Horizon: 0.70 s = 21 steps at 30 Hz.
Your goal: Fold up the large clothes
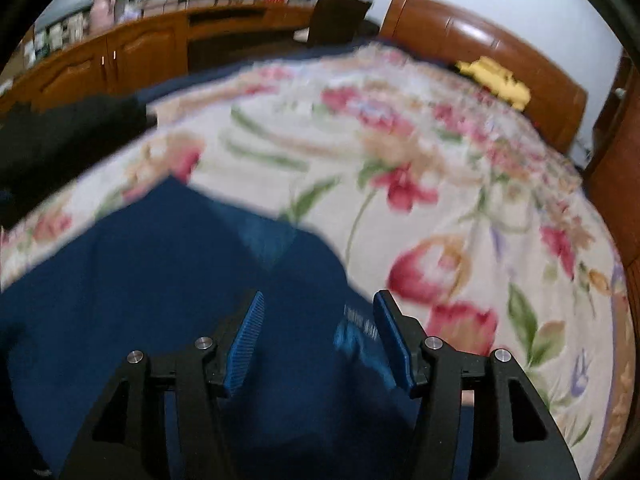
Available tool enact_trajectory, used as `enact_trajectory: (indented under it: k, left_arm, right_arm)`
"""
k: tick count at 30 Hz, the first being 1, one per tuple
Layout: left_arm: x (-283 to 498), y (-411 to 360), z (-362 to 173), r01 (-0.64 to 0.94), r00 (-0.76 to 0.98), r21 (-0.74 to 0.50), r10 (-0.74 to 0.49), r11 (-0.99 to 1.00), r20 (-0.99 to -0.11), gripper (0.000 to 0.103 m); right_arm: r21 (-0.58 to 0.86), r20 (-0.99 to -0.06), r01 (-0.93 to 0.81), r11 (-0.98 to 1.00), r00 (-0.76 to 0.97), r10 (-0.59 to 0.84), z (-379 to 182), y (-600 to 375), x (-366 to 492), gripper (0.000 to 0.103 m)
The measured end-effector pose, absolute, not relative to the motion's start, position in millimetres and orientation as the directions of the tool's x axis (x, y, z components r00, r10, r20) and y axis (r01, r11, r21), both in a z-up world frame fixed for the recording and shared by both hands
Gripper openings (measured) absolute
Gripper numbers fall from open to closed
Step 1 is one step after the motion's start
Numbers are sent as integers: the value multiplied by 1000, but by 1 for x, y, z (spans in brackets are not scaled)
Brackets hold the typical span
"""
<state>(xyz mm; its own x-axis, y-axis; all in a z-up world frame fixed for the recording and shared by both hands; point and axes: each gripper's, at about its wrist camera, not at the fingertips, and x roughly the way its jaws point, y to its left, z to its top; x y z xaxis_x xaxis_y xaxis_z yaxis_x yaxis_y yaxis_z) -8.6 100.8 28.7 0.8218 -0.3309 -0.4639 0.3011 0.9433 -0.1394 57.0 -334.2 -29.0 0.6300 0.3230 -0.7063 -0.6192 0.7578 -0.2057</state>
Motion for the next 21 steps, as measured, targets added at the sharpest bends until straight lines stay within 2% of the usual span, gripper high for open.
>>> enact_trajectory:
  k: [10,13,16,18,19,21]
  left_arm:
    - [-9,69,18,370,781,-109,-373,923,-501,80]
    - [-6,64,12,379,767,-108,-377,919,-520,80]
    - [-7,60,12,383,764,-103,-378,918,-523,80]
    - [-7,60,12,382,765,-104,-378,918,-522,80]
    - [-7,60,12,381,765,-104,-377,919,-522,80]
    - [-7,59,12,377,767,-104,-373,920,-523,80]
  right_arm:
    - [-137,-826,-650,747,492,276,-81,-336,92,59]
    - [-162,-828,-665,729,493,265,-86,-333,94,59]
    - [-164,-827,-676,719,491,273,-88,-330,92,49]
    - [-184,-823,-685,705,500,271,-88,-326,86,33]
    - [-196,-822,-692,695,502,268,-89,-324,83,30]
    - [-252,-809,-690,678,535,244,-85,-321,68,18]
